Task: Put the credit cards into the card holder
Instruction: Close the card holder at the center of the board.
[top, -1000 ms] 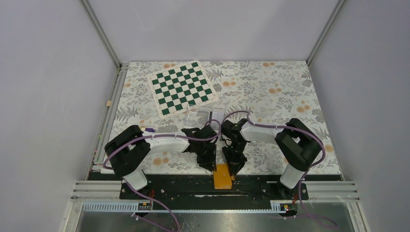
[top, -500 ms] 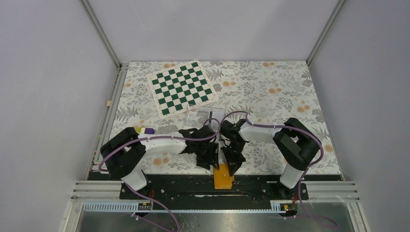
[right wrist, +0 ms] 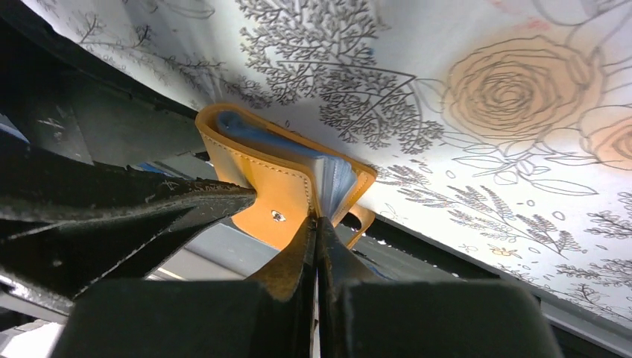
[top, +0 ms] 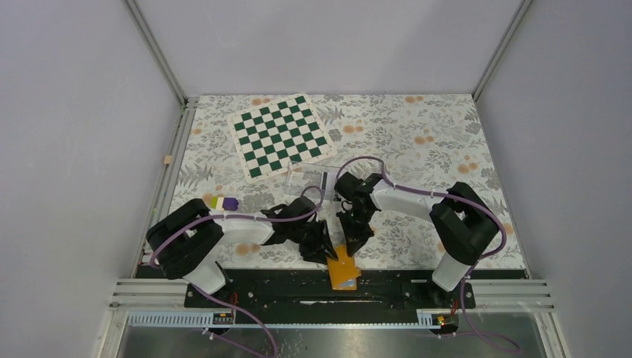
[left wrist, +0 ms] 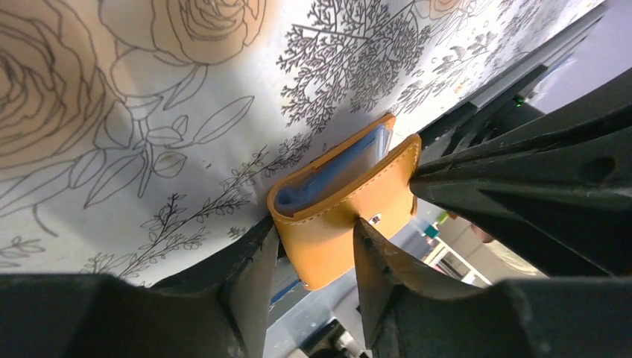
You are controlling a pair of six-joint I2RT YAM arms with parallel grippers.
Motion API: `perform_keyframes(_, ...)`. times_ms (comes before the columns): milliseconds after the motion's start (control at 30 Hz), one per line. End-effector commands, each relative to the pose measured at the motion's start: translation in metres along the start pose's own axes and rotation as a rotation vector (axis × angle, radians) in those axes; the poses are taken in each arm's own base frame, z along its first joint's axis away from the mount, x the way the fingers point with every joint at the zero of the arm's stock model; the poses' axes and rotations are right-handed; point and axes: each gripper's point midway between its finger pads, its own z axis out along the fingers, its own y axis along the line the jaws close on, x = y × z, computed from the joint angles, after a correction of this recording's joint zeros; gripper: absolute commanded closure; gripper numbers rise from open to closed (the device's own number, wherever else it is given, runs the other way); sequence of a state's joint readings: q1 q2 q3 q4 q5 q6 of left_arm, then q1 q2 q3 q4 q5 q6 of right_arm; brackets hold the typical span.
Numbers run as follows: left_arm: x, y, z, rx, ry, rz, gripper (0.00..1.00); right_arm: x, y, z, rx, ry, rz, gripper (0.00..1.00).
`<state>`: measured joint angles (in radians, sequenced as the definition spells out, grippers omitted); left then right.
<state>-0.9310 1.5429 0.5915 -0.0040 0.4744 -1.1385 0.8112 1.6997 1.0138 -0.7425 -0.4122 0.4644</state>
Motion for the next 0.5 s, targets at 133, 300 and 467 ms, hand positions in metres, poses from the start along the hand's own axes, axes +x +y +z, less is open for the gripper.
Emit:
perform_keyframes(133, -0.021, 0.008, 0.006, -0.061, -0.060, -0.008, 0.67, -0.009, -0.008, -0.011, -0.023, -0.061, 0.038, 0.60)
perform_keyframes(300, -0.023, 0.013, 0.007, -0.125, -0.045, 0.019, 0.69, 0.006, -0.012, 0.000, -0.057, -0.029, 0.069, 0.44)
perform_keyframes(467, -0.025, 0.011, 0.010, -0.120, -0.038, 0.027, 0.69, 0.019, -0.013, 0.023, -0.112, 0.047, 0.132, 0.45)
